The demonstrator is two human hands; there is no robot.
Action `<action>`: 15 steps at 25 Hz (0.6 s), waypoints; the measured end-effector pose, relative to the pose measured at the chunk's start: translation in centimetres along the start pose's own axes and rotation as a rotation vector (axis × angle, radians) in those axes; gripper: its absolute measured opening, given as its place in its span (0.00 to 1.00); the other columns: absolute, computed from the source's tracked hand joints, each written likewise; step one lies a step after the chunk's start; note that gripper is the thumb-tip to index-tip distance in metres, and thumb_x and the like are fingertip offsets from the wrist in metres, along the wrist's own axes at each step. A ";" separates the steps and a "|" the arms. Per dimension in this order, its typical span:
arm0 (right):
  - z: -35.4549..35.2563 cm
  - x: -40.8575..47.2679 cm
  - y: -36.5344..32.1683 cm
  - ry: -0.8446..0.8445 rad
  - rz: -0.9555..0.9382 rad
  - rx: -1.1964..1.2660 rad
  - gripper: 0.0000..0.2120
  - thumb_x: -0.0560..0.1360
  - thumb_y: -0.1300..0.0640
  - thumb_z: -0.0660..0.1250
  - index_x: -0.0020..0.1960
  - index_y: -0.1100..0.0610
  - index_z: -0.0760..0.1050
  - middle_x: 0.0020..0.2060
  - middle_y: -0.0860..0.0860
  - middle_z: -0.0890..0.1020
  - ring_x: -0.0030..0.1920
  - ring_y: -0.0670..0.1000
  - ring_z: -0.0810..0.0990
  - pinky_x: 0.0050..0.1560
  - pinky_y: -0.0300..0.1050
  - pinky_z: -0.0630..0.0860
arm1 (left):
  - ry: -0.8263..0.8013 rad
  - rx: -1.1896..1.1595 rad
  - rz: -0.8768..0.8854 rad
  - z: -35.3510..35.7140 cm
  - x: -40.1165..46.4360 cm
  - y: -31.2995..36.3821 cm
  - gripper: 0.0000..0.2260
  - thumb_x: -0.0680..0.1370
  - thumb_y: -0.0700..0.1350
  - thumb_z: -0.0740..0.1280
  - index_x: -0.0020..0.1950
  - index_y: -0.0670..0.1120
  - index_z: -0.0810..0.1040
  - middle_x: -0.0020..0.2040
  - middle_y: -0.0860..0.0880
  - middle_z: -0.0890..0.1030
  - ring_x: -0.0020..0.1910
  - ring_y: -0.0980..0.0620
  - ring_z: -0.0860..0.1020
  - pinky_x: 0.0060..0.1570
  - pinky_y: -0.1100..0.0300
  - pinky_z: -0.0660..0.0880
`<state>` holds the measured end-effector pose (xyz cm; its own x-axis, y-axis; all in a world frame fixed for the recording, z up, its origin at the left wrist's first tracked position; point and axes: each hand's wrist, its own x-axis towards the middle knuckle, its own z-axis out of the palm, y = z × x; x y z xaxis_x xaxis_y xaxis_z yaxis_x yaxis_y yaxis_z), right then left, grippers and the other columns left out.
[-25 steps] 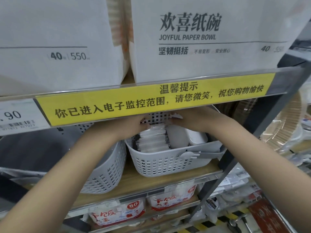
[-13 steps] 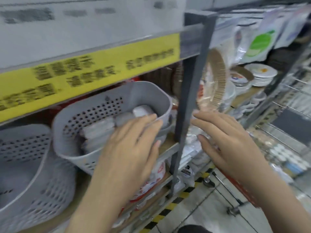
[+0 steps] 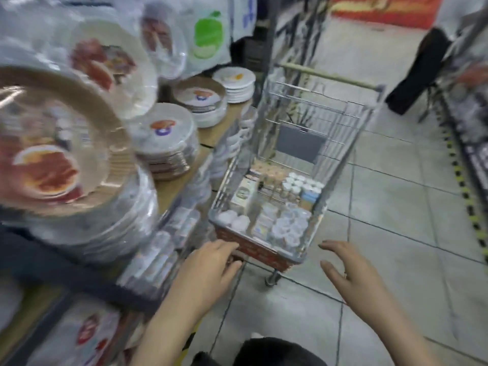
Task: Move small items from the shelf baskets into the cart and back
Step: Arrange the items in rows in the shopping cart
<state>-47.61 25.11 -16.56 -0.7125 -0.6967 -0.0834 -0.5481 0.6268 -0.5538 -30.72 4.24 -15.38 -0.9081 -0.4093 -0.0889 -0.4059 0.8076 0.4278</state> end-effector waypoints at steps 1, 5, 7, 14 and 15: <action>0.2 0.2 1.6 -0.031 0.036 -0.003 0.13 0.78 0.54 0.63 0.62 0.50 0.73 0.56 0.38 0.71 0.61 0.46 0.74 0.53 0.34 0.64 | -0.030 -0.012 -0.017 1.0 1.2 0.1 0.19 0.81 0.53 0.57 0.72 0.53 0.66 0.66 0.56 0.72 0.61 0.56 0.72 0.58 0.63 0.68; 1.9 1.3 4.9 -0.169 0.128 0.025 0.14 0.79 0.52 0.62 0.64 0.49 0.72 0.59 0.40 0.74 0.62 0.43 0.73 0.57 0.31 0.64 | -0.148 -0.040 -0.103 4.0 5.3 -0.9 0.18 0.81 0.52 0.58 0.71 0.52 0.68 0.65 0.55 0.73 0.63 0.56 0.71 0.58 0.60 0.70; 3.1 2.8 5.1 -0.217 0.142 0.055 0.15 0.79 0.53 0.61 0.65 0.49 0.71 0.60 0.40 0.73 0.63 0.42 0.71 0.58 0.31 0.63 | -0.183 -0.039 -0.132 4.8 7.6 -1.8 0.18 0.81 0.51 0.59 0.70 0.51 0.69 0.63 0.55 0.74 0.63 0.55 0.71 0.59 0.59 0.70; 9.1 11.8 6.8 -0.294 0.356 0.208 0.16 0.79 0.54 0.61 0.66 0.53 0.71 0.60 0.46 0.76 0.61 0.46 0.74 0.55 0.34 0.67 | -0.320 -0.128 -0.141 9.2 18.1 -4.3 0.16 0.80 0.50 0.61 0.66 0.51 0.73 0.60 0.53 0.77 0.57 0.55 0.75 0.54 0.60 0.72; 10.1 13.3 7.1 -0.298 0.422 0.251 0.16 0.78 0.55 0.62 0.65 0.55 0.72 0.59 0.47 0.76 0.60 0.47 0.75 0.56 0.36 0.69 | -0.350 -0.170 -0.148 10.2 19.7 -4.4 0.15 0.79 0.50 0.62 0.66 0.50 0.74 0.60 0.53 0.78 0.57 0.55 0.76 0.55 0.59 0.72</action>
<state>-56.57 16.80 -29.99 -0.6730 -0.4949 -0.5496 -0.0963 0.7954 -0.5983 -47.88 -3.05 -28.25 -0.8333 -0.3232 -0.4484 -0.5386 0.6574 0.5270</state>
